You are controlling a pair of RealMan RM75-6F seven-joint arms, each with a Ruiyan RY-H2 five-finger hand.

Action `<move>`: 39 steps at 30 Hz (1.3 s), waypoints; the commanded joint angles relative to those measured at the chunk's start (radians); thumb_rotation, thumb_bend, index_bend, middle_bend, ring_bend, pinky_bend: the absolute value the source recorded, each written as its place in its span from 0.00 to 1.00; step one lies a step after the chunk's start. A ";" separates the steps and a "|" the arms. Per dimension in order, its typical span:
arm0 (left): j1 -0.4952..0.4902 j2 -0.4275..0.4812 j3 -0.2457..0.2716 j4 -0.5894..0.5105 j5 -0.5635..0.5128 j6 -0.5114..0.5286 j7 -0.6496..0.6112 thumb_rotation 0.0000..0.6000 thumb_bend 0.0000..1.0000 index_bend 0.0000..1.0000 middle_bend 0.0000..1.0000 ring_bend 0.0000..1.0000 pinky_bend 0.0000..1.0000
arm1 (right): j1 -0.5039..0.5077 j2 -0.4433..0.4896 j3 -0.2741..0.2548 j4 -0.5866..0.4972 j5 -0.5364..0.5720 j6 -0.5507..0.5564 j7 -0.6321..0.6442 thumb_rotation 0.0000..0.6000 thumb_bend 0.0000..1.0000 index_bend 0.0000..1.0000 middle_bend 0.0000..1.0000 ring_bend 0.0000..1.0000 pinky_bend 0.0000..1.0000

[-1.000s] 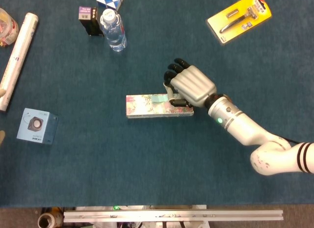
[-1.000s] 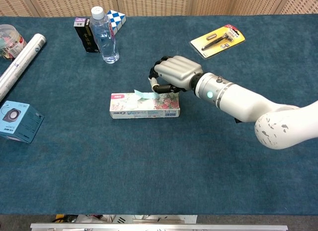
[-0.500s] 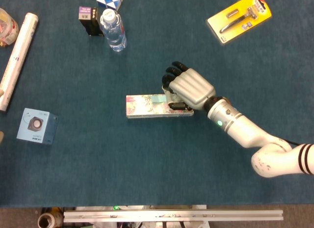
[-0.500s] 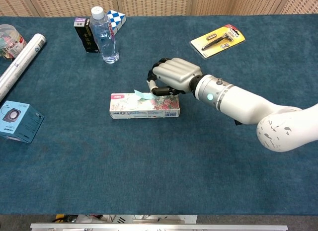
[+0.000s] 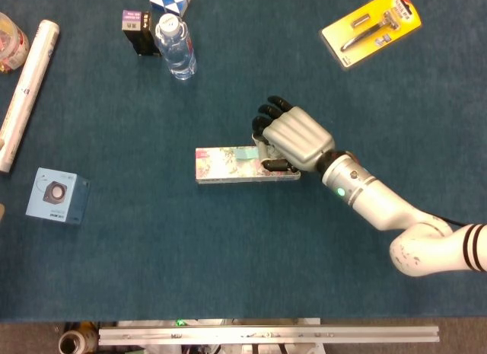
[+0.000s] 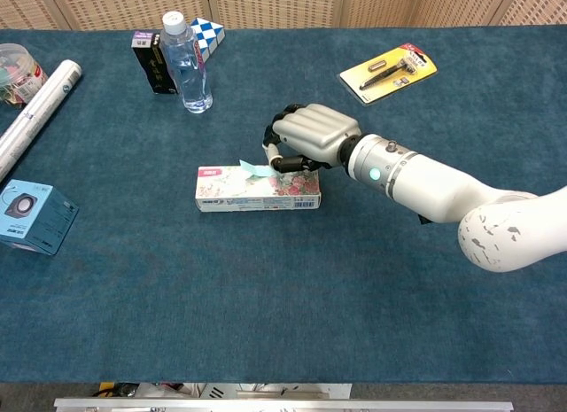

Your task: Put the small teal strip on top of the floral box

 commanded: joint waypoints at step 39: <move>-0.005 -0.013 -0.034 -0.014 -0.043 0.004 0.027 1.00 0.25 0.13 0.19 0.18 0.07 | -0.471 0.539 -0.078 -0.327 -0.071 0.506 0.246 0.42 0.14 0.31 0.30 0.14 0.22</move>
